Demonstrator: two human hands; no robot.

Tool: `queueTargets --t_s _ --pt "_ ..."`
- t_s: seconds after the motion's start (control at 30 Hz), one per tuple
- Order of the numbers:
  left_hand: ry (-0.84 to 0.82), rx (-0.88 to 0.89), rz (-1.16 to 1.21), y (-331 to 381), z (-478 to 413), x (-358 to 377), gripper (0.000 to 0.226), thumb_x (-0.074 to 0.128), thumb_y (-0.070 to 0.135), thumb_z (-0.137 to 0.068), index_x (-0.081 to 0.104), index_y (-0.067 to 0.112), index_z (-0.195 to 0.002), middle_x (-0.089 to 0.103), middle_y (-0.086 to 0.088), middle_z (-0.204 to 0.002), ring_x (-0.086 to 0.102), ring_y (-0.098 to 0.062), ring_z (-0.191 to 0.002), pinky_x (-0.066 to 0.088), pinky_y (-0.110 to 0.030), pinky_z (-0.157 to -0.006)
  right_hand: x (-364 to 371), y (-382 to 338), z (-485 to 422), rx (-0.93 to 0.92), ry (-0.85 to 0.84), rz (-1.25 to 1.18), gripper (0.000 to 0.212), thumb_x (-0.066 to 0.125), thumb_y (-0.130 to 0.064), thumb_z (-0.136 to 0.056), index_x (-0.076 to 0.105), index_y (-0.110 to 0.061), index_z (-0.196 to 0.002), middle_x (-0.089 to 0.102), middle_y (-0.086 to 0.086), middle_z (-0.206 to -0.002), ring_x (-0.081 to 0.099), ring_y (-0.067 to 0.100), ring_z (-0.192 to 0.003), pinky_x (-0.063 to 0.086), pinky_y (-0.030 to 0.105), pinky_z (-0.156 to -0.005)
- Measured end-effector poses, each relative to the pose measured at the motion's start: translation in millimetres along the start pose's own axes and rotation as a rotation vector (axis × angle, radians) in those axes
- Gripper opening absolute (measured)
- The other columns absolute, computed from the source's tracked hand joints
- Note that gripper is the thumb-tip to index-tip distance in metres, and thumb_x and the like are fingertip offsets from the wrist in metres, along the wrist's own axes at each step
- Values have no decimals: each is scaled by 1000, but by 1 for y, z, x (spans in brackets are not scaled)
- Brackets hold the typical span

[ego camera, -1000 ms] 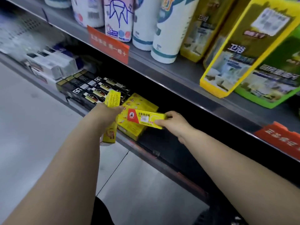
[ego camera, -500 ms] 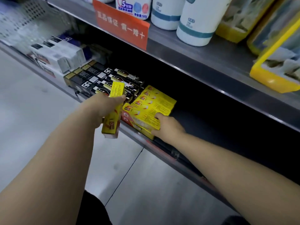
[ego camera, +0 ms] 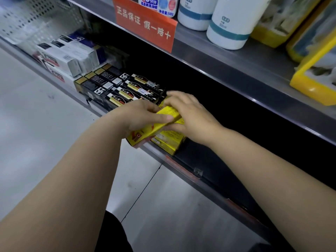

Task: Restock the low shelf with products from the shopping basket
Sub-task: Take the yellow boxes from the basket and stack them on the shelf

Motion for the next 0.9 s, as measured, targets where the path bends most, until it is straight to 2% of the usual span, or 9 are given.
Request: queueTargets --t_s 0.1,0.2,0.3,0.4,0.47,0.6,0.7,0.83,0.9 --pt "368 -21 97 -2 -3 -28 54 55 59 -83 55 15 -113 61 -1 -97 59 -20 -83 47 -31 -70 1 29 6 164 17 -37 44 63 -42 -84 45 -21 -119 51 -1 -115 50 22 -106 46 39 -82" --pt "647 -194 515 -30 -5 -36 43 47 40 -93 41 6 -119 48 -7 -100 50 -20 -83 36 -26 -63 11 72 16 481 68 -36 47 50 -41 -93 36 -13 -129 53 12 -119 56 31 -104 44 34 -75" --pt "457 -404 831 -47 -12 10 37 42 23 -94 40 5 -126 50 -10 -94 49 -23 -87 41 -35 -70 36 86 13 541 -58 41 47 44 -33 -97 30 -10 -136 45 18 -131 52 34 -113 44 37 -85" --pt "262 -473 869 -50 -17 46 46 39 11 -97 31 3 -142 41 -22 -141 43 -38 -126 40 -48 -98 66 80 9 538 -209 -113 48 42 -35 -98 28 -16 -140 36 16 -140 47 33 -120 41 36 -94" --pt "177 -455 827 -51 -26 53 47 39 6 -96 32 0 -142 35 -21 -148 38 -37 -133 37 -46 -103 78 75 8 535 -253 -186 57 42 -45 -96 26 -18 -144 29 14 -145 41 31 -127 37 34 -98" --pt "137 -479 783 -57 -32 56 40 35 7 -97 37 2 -137 44 -19 -142 54 -35 -119 47 -41 -81 82 73 9 540 -274 -172 81 56 -55 -85 17 -20 -147 22 11 -150 33 31 -134 35 35 -102" --pt "152 -510 814 -61 -29 59 33 30 7 -99 41 -3 -129 49 -17 -135 60 -28 -73 42 -36 -60 79 73 9 532 -256 -160 81 58 -53 -85 18 -18 -147 24 12 -149 36 31 -132 37 35 -100" --pt "176 -493 798 -61 -29 57 37 29 3 -98 38 -3 -133 49 -17 -132 56 -25 -69 39 -37 -76 79 71 11 521 -241 -131 81 55 -54 -86 17 -17 -147 27 12 -148 38 30 -131 40 36 -99" --pt "180 -479 788 -58 -26 56 30 30 0 -97 42 -3 -124 53 -15 -116 57 -27 -77 41 -37 -73 79 71 11 527 -240 -107 82 55 -55 -86 16 -17 -148 26 13 -149 38 31 -131 41 37 -99"
Point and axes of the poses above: each hand's wrist, its own z-axis away from the middle knuckle, its own x-axis out of the palm, y = z × x, the point moved 8 cm from there along -z, towards the middle knuckle
